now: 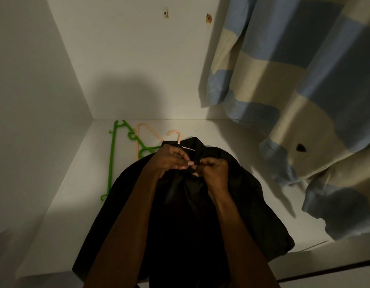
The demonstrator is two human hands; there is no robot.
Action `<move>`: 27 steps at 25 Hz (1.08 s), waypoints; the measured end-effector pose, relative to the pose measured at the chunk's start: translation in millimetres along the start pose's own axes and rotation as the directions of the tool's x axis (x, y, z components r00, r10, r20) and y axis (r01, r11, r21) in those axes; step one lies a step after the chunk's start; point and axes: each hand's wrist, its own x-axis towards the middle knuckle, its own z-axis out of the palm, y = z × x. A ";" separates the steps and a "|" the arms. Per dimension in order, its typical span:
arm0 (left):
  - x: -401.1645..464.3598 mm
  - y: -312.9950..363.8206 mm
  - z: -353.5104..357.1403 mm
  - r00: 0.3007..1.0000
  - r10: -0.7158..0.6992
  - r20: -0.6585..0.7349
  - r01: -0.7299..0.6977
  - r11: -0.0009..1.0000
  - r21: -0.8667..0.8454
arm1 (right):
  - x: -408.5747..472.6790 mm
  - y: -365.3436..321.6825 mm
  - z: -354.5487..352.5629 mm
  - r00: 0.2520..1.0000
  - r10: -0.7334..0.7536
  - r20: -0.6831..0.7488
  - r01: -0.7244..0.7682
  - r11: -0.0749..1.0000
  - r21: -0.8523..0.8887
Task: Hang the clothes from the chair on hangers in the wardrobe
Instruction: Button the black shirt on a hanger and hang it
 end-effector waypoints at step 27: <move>-5.0 -6.1 25.2 0.984 0.060 -0.170 -0.057 0.998 0.023 | -6.3 7.3 19.7 0.927 -0.201 -0.318 0.055 0.909 -0.413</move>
